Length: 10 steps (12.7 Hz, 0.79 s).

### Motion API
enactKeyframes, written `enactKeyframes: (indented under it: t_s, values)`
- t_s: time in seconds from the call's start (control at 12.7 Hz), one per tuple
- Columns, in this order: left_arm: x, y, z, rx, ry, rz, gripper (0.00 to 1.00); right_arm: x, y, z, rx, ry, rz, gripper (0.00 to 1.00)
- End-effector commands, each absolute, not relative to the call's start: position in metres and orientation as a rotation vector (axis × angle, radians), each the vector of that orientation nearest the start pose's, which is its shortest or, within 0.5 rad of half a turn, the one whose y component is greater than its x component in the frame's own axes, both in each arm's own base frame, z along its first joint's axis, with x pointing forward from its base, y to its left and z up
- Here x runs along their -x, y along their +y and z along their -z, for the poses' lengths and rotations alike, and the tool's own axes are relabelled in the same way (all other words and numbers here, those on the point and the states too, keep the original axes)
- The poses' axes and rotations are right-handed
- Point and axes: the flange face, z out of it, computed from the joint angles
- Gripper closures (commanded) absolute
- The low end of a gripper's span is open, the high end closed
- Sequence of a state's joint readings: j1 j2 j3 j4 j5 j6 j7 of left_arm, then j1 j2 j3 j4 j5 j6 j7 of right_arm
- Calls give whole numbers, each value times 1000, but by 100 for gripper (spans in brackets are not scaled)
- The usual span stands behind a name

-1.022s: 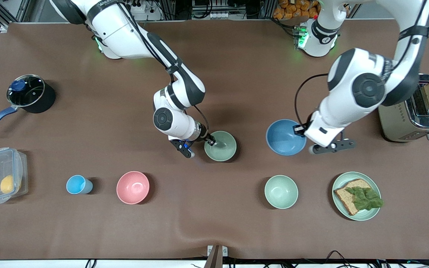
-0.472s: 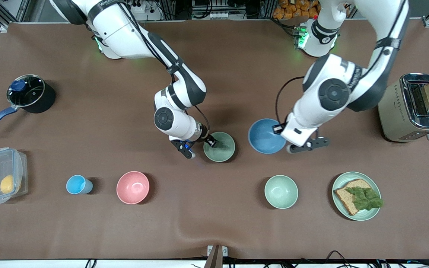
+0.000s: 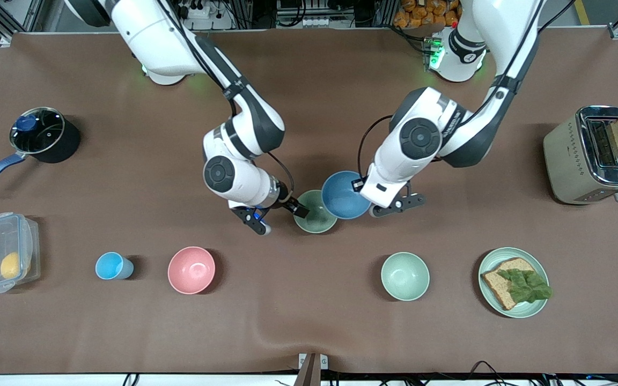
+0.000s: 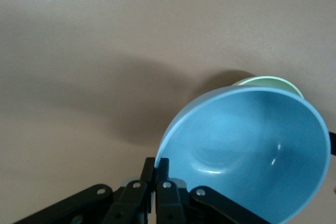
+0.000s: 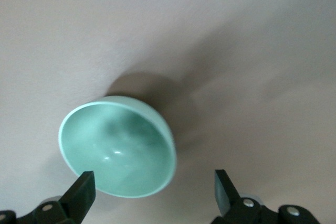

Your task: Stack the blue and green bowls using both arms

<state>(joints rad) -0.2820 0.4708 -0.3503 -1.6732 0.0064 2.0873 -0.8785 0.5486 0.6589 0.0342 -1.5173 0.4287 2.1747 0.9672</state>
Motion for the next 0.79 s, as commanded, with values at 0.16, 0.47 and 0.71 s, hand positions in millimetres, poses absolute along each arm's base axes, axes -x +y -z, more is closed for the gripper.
enactKeyframes:
  t_s: [0.16,0.47,0.71]
  values:
    - [-543,-406,-336,3215,-505,-206,100,-606,311,-293,2809,684,-506,0]
    - [-546,-420,-327,3235,-501,-211,100,-614,330,-262,2707,876,-418,0]
    - [-552,-421,-321,3239,-506,-216,100,-623,334,-250,2537,1104,-464,0]
